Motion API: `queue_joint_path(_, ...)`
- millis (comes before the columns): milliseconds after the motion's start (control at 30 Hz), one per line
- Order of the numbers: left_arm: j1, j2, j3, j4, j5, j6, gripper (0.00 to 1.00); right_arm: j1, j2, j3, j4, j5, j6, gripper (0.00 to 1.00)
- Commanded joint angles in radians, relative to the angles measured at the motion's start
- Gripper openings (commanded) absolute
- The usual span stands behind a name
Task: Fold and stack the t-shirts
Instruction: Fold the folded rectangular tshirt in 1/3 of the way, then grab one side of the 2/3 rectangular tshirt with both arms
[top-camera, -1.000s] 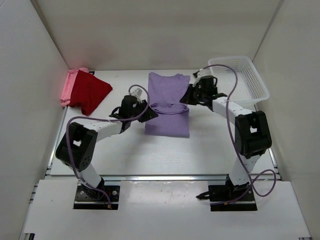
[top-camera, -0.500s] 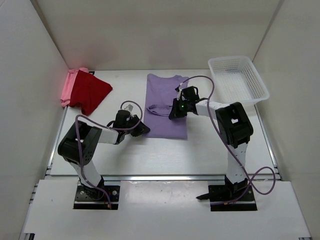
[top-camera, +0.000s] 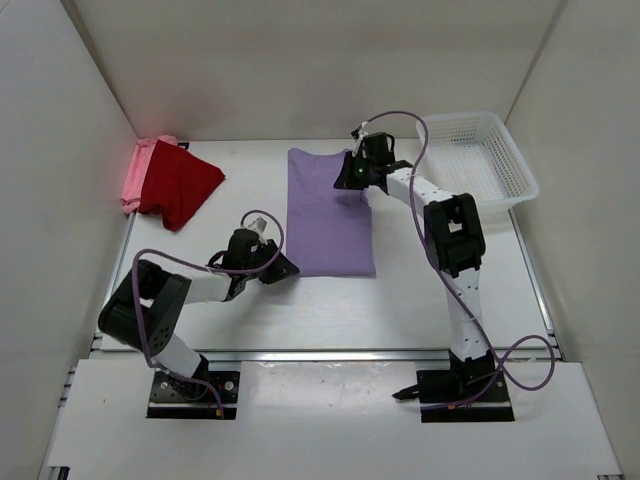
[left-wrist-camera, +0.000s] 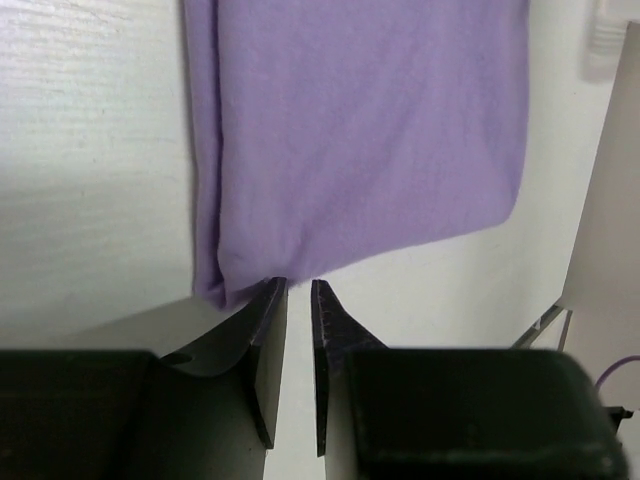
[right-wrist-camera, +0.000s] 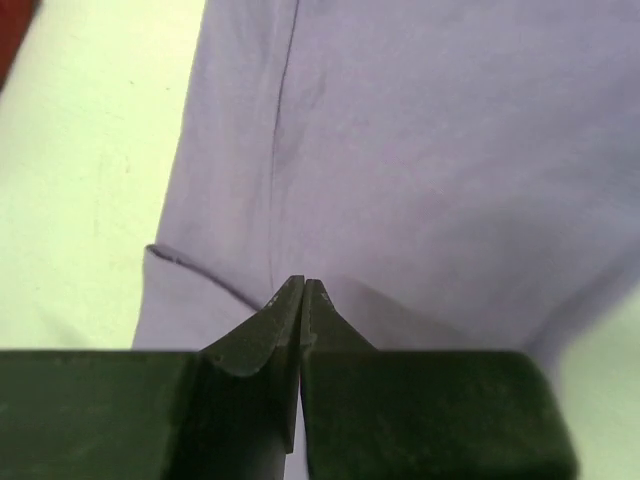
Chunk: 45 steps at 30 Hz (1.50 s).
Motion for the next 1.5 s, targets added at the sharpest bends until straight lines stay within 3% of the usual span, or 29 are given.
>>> queue_joint_path(0, 0.01, -0.138, -0.022, -0.046, 0.009, 0.028, 0.28, 0.023, -0.173, -0.037, -0.048, 0.046, -0.048, 0.0)
queue_joint_path(100, 0.038, -0.187, -0.039, -0.087, 0.004, 0.042, 0.28, 0.033, -0.331, -0.264, -0.007, 0.042, -0.03, 0.01)
queue_joint_path(167, 0.054, -0.221, -0.048, -0.109, 0.0, 0.052, 0.28, 0.019, -0.476, -0.536, 0.107, 0.001, 0.011, 0.0)
queue_joint_path(267, 0.085, -0.228, -0.068, -0.12, 0.012, 0.06, 0.35, -0.004, -0.604, -0.808, 0.232, -0.053, 0.076, 0.0)
queue_joint_path(467, 0.093, -0.178, -0.079, -0.092, 0.052, 0.039, 0.4, -0.042, -0.777, -1.13, 0.372, -0.088, 0.118, 0.0)
queue_joint_path(800, 0.088, -0.14, -0.073, -0.086, 0.034, 0.037, 0.48, -0.075, -0.754, -1.286, 0.421, -0.107, 0.124, 0.0)
queue_joint_path(867, 0.081, -0.124, -0.059, -0.087, 0.026, 0.048, 0.53, -0.081, -0.796, -1.281, 0.418, -0.127, 0.133, 0.05)
queue_joint_path(967, 0.076, -0.086, -0.045, -0.083, 0.018, 0.046, 0.55, -0.09, -0.874, -1.297, 0.42, -0.115, 0.128, 0.23)
queue_joint_path(1067, 0.068, -0.051, -0.02, -0.081, -0.002, 0.037, 0.48, -0.117, -0.919, -1.349, 0.44, -0.098, 0.153, 0.33)
queue_joint_path(1133, 0.059, -0.04, -0.025, -0.061, -0.029, 0.02, 0.46, -0.13, -0.891, -1.358, 0.447, -0.093, 0.154, 0.35)
queue_joint_path(1267, 0.058, 0.014, -0.024, -0.021, -0.026, 0.005, 0.4, -0.128, -0.822, -1.362, 0.469, -0.117, 0.156, 0.35)
queue_joint_path(1467, 0.044, 0.042, 0.007, -0.024, -0.029, 0.003, 0.22, -0.127, -0.701, -1.332, 0.542, -0.194, 0.194, 0.3)
